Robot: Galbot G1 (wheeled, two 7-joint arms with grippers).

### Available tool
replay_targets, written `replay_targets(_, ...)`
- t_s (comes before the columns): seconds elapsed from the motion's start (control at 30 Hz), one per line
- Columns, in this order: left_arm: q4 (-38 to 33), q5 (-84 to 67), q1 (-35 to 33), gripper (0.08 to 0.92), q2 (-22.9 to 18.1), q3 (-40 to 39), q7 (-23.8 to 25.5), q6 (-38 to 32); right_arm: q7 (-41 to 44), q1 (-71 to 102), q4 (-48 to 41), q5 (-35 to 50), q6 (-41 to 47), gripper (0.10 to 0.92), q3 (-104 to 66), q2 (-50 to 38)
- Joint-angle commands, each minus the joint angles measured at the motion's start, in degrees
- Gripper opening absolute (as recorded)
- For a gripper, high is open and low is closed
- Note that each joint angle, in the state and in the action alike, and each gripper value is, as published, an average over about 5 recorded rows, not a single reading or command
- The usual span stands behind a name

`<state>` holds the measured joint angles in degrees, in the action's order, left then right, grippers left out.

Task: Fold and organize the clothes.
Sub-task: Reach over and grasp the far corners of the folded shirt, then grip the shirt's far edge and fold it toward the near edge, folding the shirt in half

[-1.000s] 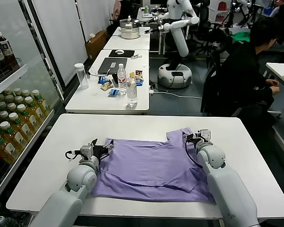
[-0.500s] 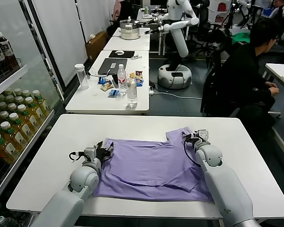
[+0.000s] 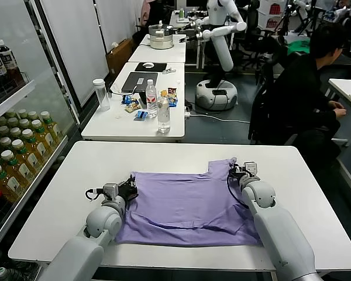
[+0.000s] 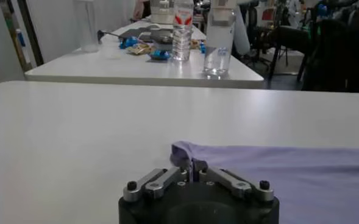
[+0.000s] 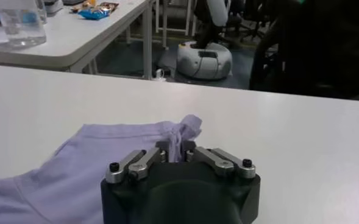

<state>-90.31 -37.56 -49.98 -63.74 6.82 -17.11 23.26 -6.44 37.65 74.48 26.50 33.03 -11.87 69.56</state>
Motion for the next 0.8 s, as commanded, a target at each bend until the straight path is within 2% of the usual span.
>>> replay_targets(0.03, -6.57, -1.54, -2.57, 0.105, 0.98, 1.83, -0.03, -3.68, 0.03, 0.99, 7.99, 3.76, 0.09, 0.128, -0.53, -1.35)
replay_targets(0.47, -21.92, -3.29, -15.16, 0.1, 4.18, 6.52, 0.18, -4.13, -1.69, 9.67, 29.23, 7.99, 0.21, 0.113, -5.83, -7.88)
replay_targets(0.8, -30.16, -2.33, -25.17, 0.1, 5.76, 9.93, 0.78, -3.35, -1.75, 29.23, 44.61, 8.12, 0.2, 0.113, -17.66, -11.36)
